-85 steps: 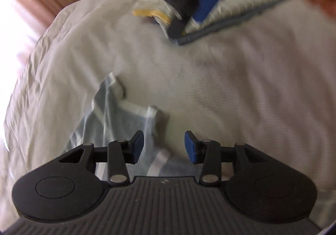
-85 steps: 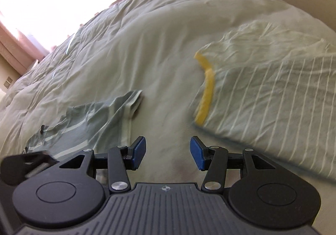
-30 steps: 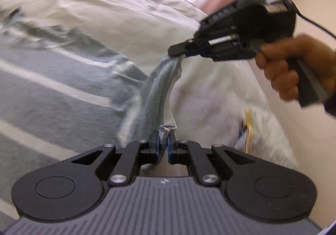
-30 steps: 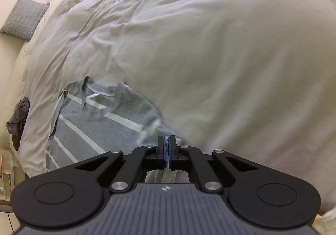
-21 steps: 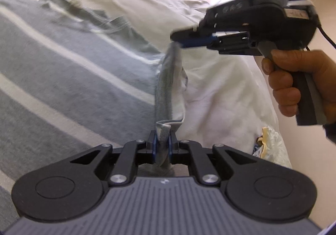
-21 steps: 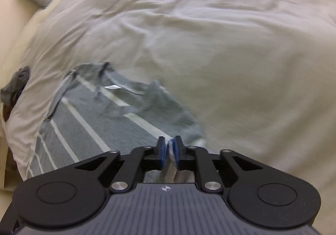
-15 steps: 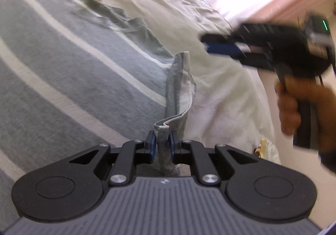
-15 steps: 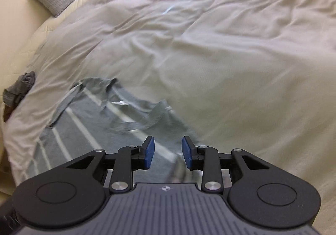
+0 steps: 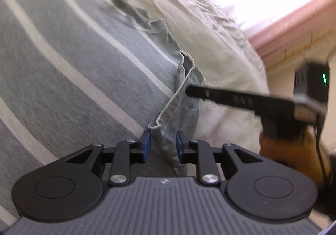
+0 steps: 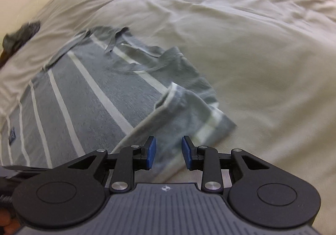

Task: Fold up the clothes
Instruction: 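Fold the held side inward over the shirt back with the left gripper, then release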

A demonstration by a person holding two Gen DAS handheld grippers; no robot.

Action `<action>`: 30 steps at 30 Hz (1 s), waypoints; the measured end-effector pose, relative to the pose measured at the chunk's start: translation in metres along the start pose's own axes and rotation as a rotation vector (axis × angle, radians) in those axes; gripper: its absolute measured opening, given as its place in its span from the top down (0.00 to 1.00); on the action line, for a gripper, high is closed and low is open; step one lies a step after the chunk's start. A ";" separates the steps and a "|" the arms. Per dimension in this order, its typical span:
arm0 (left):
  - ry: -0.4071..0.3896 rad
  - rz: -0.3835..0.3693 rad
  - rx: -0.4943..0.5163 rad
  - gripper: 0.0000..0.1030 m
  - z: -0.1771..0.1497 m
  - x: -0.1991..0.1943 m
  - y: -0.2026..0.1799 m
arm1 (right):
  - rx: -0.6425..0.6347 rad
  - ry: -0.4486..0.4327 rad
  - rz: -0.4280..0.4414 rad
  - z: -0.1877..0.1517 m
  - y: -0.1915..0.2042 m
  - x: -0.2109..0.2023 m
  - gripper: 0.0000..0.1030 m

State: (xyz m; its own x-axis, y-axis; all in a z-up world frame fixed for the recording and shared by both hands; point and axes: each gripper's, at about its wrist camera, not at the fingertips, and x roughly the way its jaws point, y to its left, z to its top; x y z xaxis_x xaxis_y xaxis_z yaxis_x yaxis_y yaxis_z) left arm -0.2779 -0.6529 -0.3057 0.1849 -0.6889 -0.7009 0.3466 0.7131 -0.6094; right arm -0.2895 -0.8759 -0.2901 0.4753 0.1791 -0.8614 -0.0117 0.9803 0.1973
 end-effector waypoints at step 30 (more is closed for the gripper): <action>-0.032 0.198 0.372 0.74 -0.013 -0.062 0.017 | -0.065 0.009 0.007 -0.070 0.064 -0.021 0.72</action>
State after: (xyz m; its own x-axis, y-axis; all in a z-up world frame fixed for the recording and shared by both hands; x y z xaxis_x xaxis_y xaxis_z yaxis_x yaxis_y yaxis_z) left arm -0.2956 -0.5962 -0.2780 0.3080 -0.5513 -0.7754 0.6086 0.7406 -0.2848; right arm -0.3621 -0.8113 -0.2923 0.4670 0.1862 -0.8645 -0.0720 0.9823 0.1727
